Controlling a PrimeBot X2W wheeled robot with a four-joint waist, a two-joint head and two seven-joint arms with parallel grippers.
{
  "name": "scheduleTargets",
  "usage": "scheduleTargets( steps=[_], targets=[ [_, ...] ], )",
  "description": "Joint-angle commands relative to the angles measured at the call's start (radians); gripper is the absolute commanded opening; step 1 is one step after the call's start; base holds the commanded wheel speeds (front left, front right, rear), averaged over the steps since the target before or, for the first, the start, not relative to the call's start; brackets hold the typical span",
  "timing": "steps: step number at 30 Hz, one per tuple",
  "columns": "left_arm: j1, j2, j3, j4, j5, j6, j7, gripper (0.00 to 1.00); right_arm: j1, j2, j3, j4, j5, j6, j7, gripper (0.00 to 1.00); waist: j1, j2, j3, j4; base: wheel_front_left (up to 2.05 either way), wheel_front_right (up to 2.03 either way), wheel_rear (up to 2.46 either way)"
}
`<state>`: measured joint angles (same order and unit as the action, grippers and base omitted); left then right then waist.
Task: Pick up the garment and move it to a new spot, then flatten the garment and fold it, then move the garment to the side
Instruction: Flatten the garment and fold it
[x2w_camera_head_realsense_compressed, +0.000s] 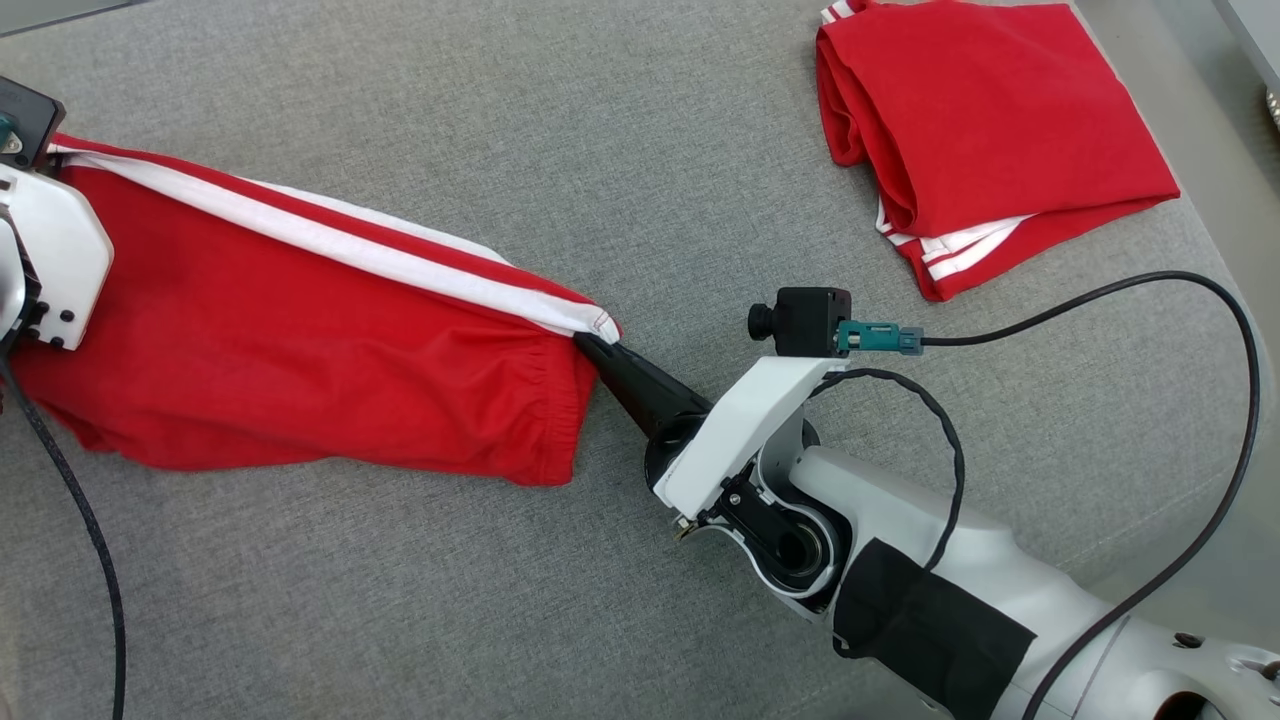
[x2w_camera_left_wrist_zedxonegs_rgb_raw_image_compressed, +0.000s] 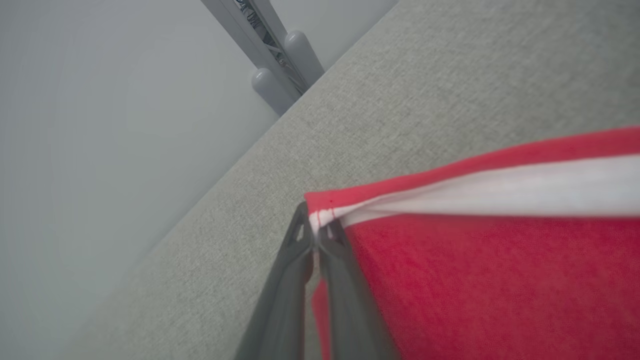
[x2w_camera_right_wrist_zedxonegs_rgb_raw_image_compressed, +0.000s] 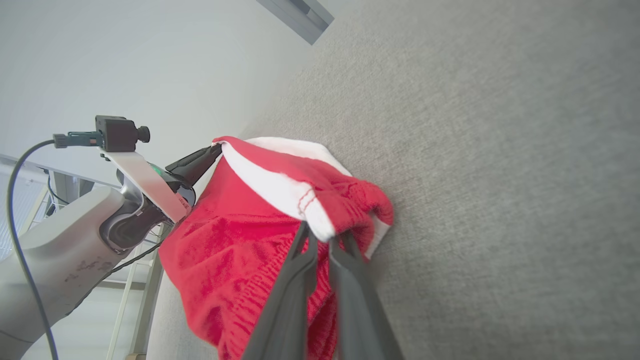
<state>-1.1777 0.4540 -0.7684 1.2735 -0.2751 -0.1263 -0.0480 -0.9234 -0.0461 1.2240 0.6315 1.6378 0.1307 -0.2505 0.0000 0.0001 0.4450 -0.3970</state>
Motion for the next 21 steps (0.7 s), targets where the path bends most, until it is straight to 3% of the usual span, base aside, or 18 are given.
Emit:
scheduleTargets(
  steps=[1, 2, 13, 21],
  targets=[
    [-0.015, 0.005, -0.003, 0.005, -0.007, 0.004, -0.001, 0.74, -0.008, -0.01, 0.0, 0.015, 0.009, 0.0, -0.01, 0.58, 0.0, -0.0001, 0.002, 0.0, 0.0, 0.0, 0.0],
    [-0.016, 0.003, -0.003, 0.006, -0.008, 0.006, -0.001, 1.0, -0.01, -0.01, -0.002, 0.018, 0.008, 0.0, -0.01, 1.0, 0.0, -0.0001, 0.003, 0.0, 0.0, 0.0, 0.0],
    [0.008, -0.009, -0.009, 0.011, -0.023, 0.03, -0.022, 1.0, -0.002, -0.009, -0.021, 0.041, -0.018, 0.0, -0.016, 1.0, 0.0, -0.0001, -0.018, 0.009, 0.0, 0.0, 0.0],
    [0.08, -0.036, -0.007, 0.014, -0.052, 0.037, -0.05, 1.0, 0.033, -0.008, -0.035, 0.112, -0.105, 0.0, -0.016, 1.0, 0.0, -0.0001, -0.107, 0.038, 0.0, 0.0, 0.0]
  ],
)
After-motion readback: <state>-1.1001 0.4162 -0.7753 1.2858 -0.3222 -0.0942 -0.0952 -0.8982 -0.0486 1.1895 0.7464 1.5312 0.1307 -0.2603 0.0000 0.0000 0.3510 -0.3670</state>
